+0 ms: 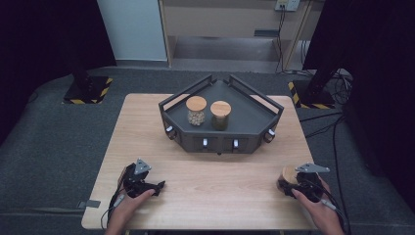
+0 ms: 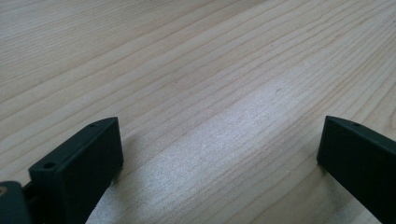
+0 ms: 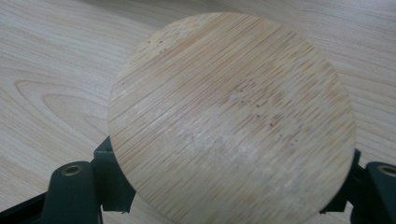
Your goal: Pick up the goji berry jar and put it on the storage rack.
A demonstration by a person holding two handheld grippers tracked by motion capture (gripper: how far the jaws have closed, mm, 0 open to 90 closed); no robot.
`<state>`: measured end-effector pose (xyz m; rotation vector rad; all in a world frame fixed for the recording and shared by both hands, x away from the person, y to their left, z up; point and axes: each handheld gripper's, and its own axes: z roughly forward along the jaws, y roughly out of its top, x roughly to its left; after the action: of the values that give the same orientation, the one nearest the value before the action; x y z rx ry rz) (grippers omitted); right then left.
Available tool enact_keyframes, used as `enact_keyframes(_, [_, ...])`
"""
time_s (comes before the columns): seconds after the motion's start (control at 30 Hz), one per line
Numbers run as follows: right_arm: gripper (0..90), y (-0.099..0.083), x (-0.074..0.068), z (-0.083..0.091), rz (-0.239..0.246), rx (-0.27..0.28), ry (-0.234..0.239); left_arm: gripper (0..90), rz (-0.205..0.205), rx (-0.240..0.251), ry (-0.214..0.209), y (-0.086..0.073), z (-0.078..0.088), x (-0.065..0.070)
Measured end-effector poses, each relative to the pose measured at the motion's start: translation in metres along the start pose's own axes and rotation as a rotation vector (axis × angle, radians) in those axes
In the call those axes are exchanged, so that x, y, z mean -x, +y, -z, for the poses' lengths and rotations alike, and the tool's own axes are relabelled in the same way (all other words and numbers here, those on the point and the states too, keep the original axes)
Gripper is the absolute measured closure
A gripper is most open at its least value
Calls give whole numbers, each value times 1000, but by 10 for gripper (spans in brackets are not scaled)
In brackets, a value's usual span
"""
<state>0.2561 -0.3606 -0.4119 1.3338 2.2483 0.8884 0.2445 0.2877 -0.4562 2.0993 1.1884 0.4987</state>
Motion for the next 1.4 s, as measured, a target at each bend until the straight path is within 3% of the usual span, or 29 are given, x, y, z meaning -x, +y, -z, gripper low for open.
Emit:
enact_keyframes(0.67, [260, 22, -9, 25, 38, 31, 0, 0, 0, 0, 0, 0, 0, 0])
enact_keyframes(1.4, [260, 53, -20, 34, 82, 24, 4, 0, 0, 0, 0, 0, 0, 0])
